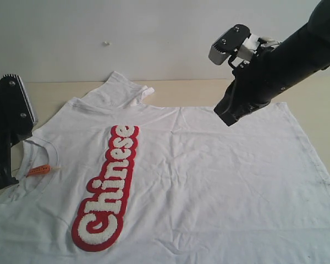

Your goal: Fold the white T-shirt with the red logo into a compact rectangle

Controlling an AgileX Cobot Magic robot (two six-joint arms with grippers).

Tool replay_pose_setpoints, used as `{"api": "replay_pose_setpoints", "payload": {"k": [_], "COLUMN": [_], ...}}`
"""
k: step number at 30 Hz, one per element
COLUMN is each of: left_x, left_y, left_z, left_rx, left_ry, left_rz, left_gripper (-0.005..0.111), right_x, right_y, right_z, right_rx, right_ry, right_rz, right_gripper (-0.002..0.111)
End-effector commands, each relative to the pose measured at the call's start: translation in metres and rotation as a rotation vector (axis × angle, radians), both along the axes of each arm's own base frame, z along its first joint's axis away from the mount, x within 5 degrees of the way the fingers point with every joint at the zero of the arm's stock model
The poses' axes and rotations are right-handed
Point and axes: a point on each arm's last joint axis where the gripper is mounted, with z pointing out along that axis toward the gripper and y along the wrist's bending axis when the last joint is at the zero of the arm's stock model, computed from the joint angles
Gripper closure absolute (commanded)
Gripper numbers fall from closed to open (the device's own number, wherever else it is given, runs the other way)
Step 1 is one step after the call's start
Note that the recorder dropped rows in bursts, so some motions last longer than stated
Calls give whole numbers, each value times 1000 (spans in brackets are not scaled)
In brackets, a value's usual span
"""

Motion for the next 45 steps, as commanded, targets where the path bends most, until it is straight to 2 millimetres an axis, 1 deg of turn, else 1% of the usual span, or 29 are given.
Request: {"api": "replay_pose_setpoints", "payload": {"k": [1, 4, 10, 14, 16, 18, 20, 22, 23, 24, 27, 30, 32, 34, 37, 44, 45], "left_x": [1, 0, -10, -9, -9, -8, -7, -4, 0, 2, 14, 31, 44, 53, 58, 62, 62], "left_y": [-2, -1, 7, 6, 6, 5, 4, 4, 4, 3, 0, -2, -7, -11, -15, -16, -16], "left_z": [1, -1, -10, -10, -9, -9, -8, -6, -6, -6, -8, -9, -11, -15, -25, -35, -36], "left_rx": [-22, 6, 202, 231, 228, 226, 225, 215, 200, 197, 200, 214, 184, 136, 146, 210, 222], "left_ry": [-4, 21, 142, 122, 113, 107, 85, 62, 64, 73, 145, 201, 253, 317, 387, 390, 384], "left_rz": [11, 4, -105, -148, -149, -150, -159, -158, -138, -130, -100, -78, -41, -5, -28, -122, -142], "left_gripper": [107, 107, 107, 105, 96, 80, 58, 39, 34, 33, 36, 46, 56, 61, 61, 61, 59], "right_x": [-3, -5, -10, -14, -14, -14, -14, -14, -14, -14, -13, -13, -12, -12, -10, -9, -9], "right_y": [1, -2, -17, -27, -29, -29, -29, -29, -29, -30, -30, -30, -30, -30, -29, -32, -32], "right_z": [-1, -3, -10, -13, -13, -13, -13, -13, -13, -13, -13, -13, -13, -14, -15, -17, -18], "right_rx": [-5, -59, -292, -441, -472, -482, -490, -497, -499, -502, -510, -522, -529, -532, -525, -578, -586], "right_ry": [35, 40, 61, 89, 87, 80, 73, 66, 64, 62, 53, 38, 32, 30, 24, 10, 13], "right_rz": [29, 62, 198, 294, 316, 339, 365, 387, 387, 388, 411, 429, 442, 450, 447, 511, 515], "right_gripper": [108, 108, 108, 108, 108, 108, 108, 108, 106, 103, 86, 60, 44, 36, 34, 34, 34]}}
